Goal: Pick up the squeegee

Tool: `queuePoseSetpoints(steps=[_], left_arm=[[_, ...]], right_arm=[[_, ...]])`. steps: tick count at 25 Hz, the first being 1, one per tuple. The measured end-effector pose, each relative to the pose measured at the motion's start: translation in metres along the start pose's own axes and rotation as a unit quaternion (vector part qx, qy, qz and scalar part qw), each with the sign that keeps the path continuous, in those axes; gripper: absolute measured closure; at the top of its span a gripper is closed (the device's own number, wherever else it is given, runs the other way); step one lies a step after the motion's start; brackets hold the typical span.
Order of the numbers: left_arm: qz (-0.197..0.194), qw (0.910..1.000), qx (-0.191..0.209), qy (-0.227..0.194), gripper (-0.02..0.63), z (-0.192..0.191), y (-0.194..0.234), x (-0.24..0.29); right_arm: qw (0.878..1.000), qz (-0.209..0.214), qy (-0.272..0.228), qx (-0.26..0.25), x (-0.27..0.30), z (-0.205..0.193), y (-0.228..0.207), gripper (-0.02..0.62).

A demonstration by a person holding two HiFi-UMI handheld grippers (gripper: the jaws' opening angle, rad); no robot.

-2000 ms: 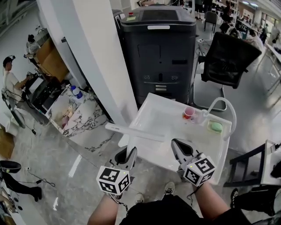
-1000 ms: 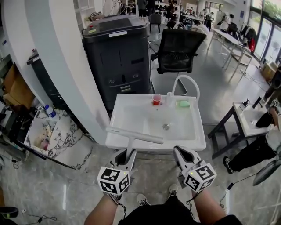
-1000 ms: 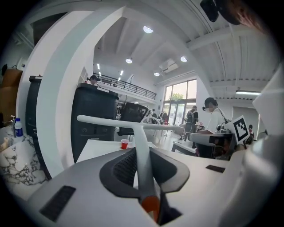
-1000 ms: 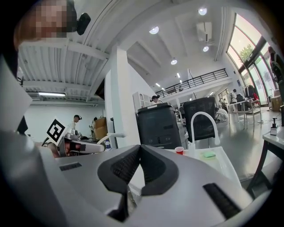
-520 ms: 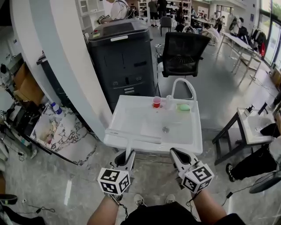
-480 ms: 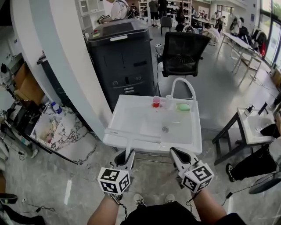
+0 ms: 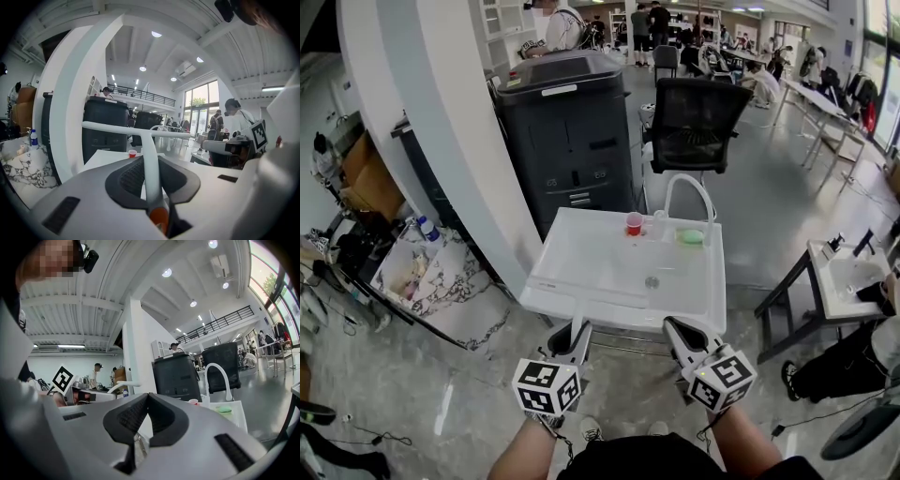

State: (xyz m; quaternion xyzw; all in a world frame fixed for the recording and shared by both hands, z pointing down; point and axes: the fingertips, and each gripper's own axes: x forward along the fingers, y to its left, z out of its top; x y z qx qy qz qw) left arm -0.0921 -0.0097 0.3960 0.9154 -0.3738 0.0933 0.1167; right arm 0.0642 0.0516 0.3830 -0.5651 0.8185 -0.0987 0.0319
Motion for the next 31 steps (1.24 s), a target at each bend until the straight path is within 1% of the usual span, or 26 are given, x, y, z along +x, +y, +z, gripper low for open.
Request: queuePoseSetpoints(steps=[7, 18, 31], left_arm=[[-0.003, 1.0000, 0.002, 0.004, 0.526, -0.004, 0.001, 0.000], [-0.007, 0.9999, 0.007, 0.005, 0.528, 0.000, 0.011, -0.002], [-0.006, 0.9999, 0.012, 0.003, 0.527, 0.000, 0.006, -0.006]], right_arm=[[1.000, -0.002, 0.001, 0.002, -0.001, -0.005, 0.002, 0.578], [1.000, -0.008, 0.000, 0.001, 0.007, -0.003, 0.007, 0.578], [1.000, -0.003, -0.002, -0.003, 0.002, -0.004, 0.010, 0.578]])
